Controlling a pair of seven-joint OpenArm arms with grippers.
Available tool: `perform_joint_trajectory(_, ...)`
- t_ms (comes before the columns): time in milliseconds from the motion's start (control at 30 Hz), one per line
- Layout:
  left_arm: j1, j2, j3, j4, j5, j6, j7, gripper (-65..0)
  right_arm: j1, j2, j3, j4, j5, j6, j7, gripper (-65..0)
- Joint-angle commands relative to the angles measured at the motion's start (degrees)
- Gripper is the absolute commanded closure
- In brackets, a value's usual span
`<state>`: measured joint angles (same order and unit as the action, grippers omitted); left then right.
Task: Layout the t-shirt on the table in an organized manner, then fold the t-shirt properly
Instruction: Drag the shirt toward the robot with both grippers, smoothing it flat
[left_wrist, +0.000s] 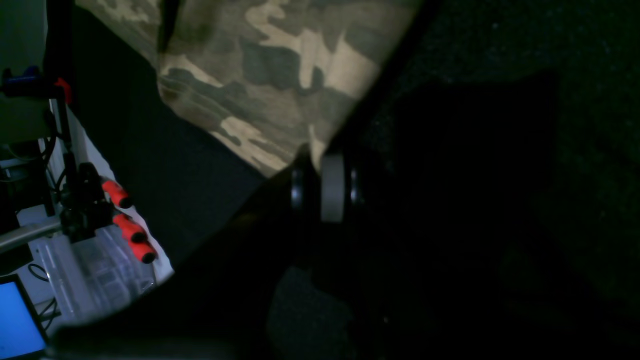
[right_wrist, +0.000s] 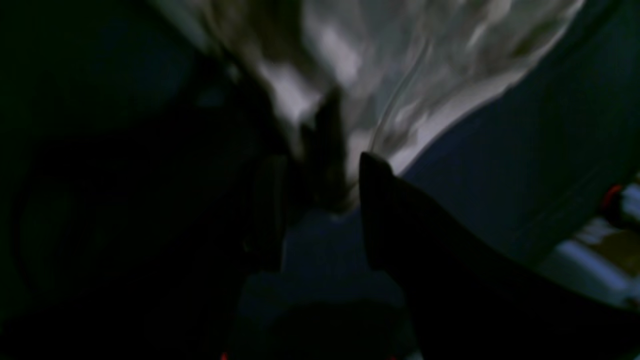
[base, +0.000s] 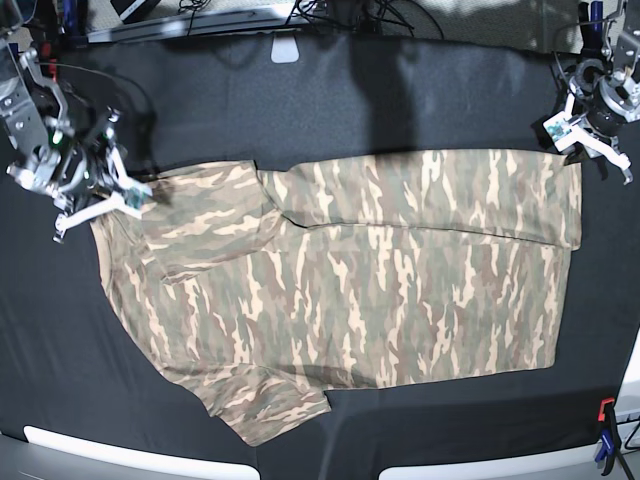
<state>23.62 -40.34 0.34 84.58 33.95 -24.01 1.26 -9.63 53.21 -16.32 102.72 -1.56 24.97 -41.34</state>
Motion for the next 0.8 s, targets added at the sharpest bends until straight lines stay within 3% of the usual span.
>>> perform_joint_trajectory(0,0.2,-0.8,-0.2,0.2,0.5,-0.6,0.4,0.0,0.8,1.4,-0.7,0.1,-1.6,-1.9,1.0,-22.7)
perform_joint_trajectory(167,0.2,-0.8,-0.2,0.2,0.5,-0.6,0.3,0.0,1.2,1.6,-7.7,-4.7,-12.7,-8.2,6.5,-22.7)
perform_joint_trajectory(300,0.2,-0.8,-0.2,0.2,0.5,-0.6,0.1,0.0,1.2,1.6,-11.7,-6.8,-19.0,-14.2,6.8,-22.7)
perform_joint_trajectory(767,0.2,-0.8,-0.2,0.2,0.5,-0.6,0.2,0.0,1.2,1.7,-11.9,-6.8,-19.5,-14.3,5.7,-22.7)
